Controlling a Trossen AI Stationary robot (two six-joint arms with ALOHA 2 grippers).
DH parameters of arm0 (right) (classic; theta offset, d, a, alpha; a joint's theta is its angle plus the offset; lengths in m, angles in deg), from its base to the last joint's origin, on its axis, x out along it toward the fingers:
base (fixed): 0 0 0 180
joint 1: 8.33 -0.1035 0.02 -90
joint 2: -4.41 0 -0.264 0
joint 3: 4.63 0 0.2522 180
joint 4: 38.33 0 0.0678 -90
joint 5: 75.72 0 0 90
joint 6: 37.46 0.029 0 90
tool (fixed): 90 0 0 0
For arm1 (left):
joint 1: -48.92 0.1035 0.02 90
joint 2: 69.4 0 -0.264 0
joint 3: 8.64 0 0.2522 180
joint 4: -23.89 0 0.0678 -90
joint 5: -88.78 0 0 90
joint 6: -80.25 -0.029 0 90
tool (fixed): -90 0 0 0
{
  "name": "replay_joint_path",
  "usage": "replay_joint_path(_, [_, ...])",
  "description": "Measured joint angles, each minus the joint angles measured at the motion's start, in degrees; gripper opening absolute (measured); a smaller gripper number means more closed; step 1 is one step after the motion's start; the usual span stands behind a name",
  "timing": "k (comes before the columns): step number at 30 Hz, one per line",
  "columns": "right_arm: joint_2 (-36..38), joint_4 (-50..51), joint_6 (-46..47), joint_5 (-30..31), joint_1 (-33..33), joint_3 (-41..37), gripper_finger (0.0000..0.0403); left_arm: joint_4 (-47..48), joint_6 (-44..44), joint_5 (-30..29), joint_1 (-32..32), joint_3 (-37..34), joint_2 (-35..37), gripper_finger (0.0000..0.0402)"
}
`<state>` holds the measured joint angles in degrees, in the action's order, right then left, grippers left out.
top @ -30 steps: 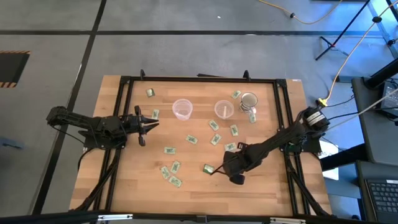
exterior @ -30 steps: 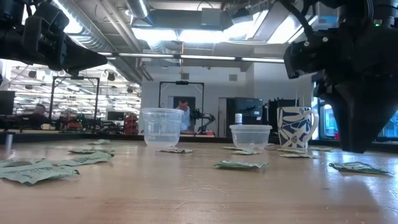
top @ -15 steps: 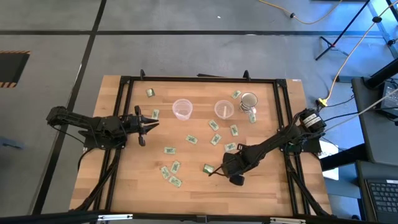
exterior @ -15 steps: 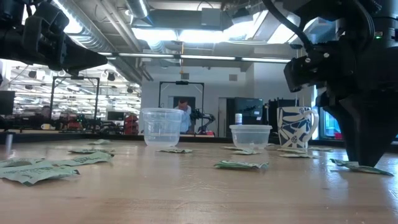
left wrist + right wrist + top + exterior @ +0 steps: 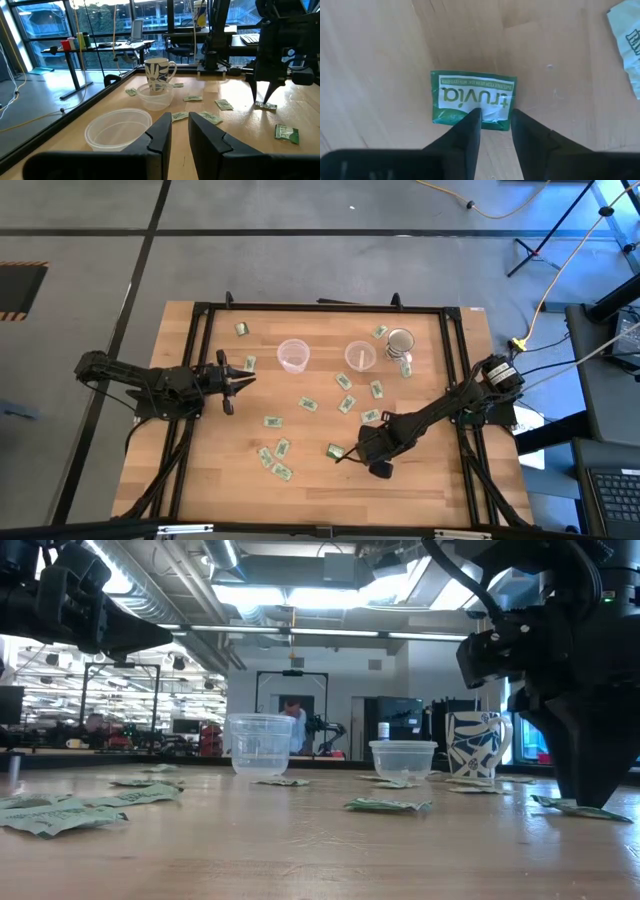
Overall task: Pick and place Stevia / Truvia into bins
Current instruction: Put the green truvia packet into the small transparent container
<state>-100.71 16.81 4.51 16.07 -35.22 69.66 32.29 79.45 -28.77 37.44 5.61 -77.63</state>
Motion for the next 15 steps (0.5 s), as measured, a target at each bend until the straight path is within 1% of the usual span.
replay_joint_path(3, [0.0, -0.1, 0.0, -0.3, 0.0, 0.0, 0.0092, 0.0, 0.0, 0.0, 0.0, 0.0, 0.0, 0.0059])
replay_joint_path(11, [-0.1, 0.0, -0.3, -0.6, 0.1, 0.0, 0.0024, 0.0, 0.0, 0.0, 0.0, 0.0, 0.0, 0.0059])
replay_joint_path(15, [-0.1, 0.0, -0.3, -0.6, 0.1, -0.1, 0.0004, 0.0, 0.0, 0.0, 0.0, 0.0, 0.0, 0.0059])
